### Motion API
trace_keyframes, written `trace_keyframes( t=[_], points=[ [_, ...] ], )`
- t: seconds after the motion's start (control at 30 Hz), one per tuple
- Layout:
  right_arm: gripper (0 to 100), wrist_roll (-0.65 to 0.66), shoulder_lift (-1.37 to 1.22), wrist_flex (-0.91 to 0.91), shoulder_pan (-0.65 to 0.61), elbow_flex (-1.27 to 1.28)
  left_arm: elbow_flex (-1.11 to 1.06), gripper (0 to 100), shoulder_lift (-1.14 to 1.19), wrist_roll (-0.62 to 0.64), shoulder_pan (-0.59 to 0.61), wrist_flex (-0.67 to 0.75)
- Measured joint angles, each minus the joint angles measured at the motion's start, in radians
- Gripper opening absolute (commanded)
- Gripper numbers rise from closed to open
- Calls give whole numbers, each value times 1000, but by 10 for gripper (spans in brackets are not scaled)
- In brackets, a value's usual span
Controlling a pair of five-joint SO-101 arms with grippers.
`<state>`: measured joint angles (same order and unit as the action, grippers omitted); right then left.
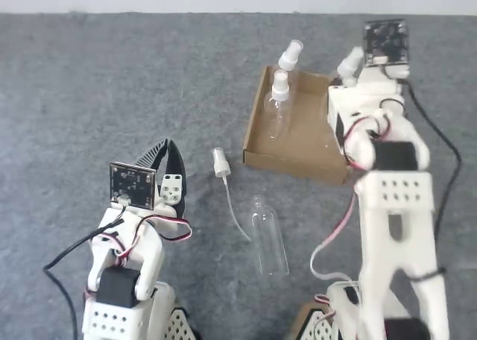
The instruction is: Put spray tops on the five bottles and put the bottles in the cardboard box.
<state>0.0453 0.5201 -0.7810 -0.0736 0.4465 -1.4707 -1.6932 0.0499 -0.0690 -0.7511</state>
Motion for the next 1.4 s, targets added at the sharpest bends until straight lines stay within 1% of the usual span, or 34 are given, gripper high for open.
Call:
trace_keyframes(
  t=[0.13, 0.3, 0.37, 0.43, 0.53, 0.6, 0.77, 0.9, 1.0, 1.1, 1.2, 1.33, 1.4],
  points=[
    [275, 0, 106, -198, -77, -31, 0, 10, 0, 0, 0, 0],
    [275, -2, 149, -488, -287, -32, 0, 10, 0, 0, 2, 0],
    [275, -51, 149, -591, -374, -31, 0, 10, 0, 0, 2, 0],
    [275, -135, 149, -624, -474, 0, 0, 10, 0, 0, 2, 0],
    [276, -236, 149, -575, -585, 112, 0, 10, 0, 0, 2, 0],
    [275, -258, 149, -497, -631, 213, 0, 10, 0, 0, 2, 0],
    [275, -279, 149, -281, -649, 443, 0, 10, 0, 0, 2, 0],
    [274, -282, 149, -180, -647, 565, 0, 10, 0, 0, 2, 0],
    [274, -290, 149, -149, -658, 594, 0, 10, 0, 0, 2, 0],
    [274, -325, 123, -143, -681, 595, 0, 10, 0, 0, 2, 0],
    [274, -344, 48, -135, -713, 595, 0, 10, 0, 0, 2, 0],
    [273, -373, -78, -135, -713, 585, 0, 10, 0, 0, 2, 0],
    [233, -377, -123, -135, -718, 580, 0, 10, 0, 0, 2, 0]
  ],
)
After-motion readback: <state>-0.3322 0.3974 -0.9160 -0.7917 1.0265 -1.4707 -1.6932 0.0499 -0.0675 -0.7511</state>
